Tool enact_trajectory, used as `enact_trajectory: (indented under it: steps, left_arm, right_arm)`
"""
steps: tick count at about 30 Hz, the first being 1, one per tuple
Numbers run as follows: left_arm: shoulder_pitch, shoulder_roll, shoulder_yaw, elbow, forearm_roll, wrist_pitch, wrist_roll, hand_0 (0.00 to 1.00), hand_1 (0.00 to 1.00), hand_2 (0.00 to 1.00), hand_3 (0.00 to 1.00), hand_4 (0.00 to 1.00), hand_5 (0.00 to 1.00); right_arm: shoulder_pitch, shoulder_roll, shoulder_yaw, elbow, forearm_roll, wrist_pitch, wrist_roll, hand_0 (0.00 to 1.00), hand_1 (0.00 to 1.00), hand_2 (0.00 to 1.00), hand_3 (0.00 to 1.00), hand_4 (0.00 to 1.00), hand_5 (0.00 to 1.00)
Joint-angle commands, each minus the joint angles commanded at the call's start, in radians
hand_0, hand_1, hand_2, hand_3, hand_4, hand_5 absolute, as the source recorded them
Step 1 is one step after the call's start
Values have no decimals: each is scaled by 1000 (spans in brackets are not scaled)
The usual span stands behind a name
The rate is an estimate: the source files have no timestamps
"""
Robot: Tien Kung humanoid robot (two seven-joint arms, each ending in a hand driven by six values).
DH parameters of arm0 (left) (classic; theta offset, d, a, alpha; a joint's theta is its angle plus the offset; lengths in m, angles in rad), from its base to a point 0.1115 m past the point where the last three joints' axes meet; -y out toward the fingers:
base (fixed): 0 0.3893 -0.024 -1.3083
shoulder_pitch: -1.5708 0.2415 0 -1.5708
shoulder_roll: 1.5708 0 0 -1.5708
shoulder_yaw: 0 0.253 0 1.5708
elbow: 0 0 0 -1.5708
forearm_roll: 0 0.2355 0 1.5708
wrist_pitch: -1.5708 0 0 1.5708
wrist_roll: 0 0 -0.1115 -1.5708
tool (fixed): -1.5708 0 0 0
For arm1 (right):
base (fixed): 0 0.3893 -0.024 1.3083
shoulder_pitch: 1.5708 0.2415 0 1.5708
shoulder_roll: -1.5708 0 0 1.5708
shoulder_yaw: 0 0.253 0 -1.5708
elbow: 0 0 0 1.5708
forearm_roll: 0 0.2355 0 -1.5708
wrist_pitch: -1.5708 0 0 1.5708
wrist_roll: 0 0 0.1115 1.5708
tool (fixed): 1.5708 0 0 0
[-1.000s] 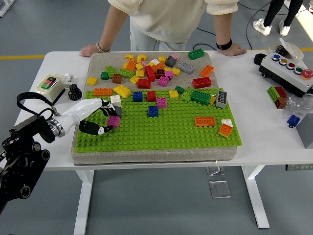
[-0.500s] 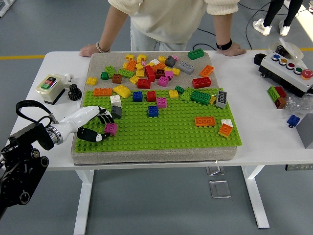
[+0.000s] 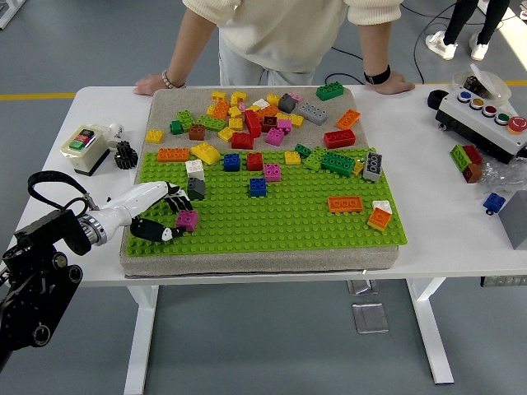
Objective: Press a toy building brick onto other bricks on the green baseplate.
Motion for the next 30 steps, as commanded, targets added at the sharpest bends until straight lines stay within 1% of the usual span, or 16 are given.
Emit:
enact_trajectory:
  steps: [10,11,16,17,22,23,28,30]
  left_arm:
    - [-6,-6,0,13,0,1,2,719,572,579,563,709,79]
    - [-6,-7,1,14,0,1,1,721,573,579,562,707,104]
    - [-7,-12,2,27,0,2,1,721,573,579,562,707,104]
    - [-8,-12,2,28,0,2,1,724,575,579,561,718,149]
    - [-11,-16,3,35,0,5,0,724,575,579,561,718,149]
    - [-11,-16,3,35,0,5,0,725,580,580,560,778,189]
    - [-11,-14,0,27,0,-2,-2,725,580,580,560,778,189]
    - [-12,-12,-1,22,0,-5,-3,728,580,580,557,775,174]
  right_arm:
    - [1,0,-1,0,3,-1,1,726,661,709,579,916,500]
    - [1,1,-1,0,3,-1,1,727,661,709,579,916,500]
    - [3,1,-2,0,4,-4,2,727,661,709,579,916,500]
    - [3,1,-2,0,4,-4,2,727,661,709,579,916,500]
    - [2,1,-3,0,5,-5,1,727,661,709,579,916,500]
    - [2,2,-3,0,5,-5,1,726,661,709,581,916,500]
    - [3,1,-3,0,6,-6,0,726,661,709,581,916,500]
    - [2,1,-3,0,5,-6,0,727,662,709,580,916,500]
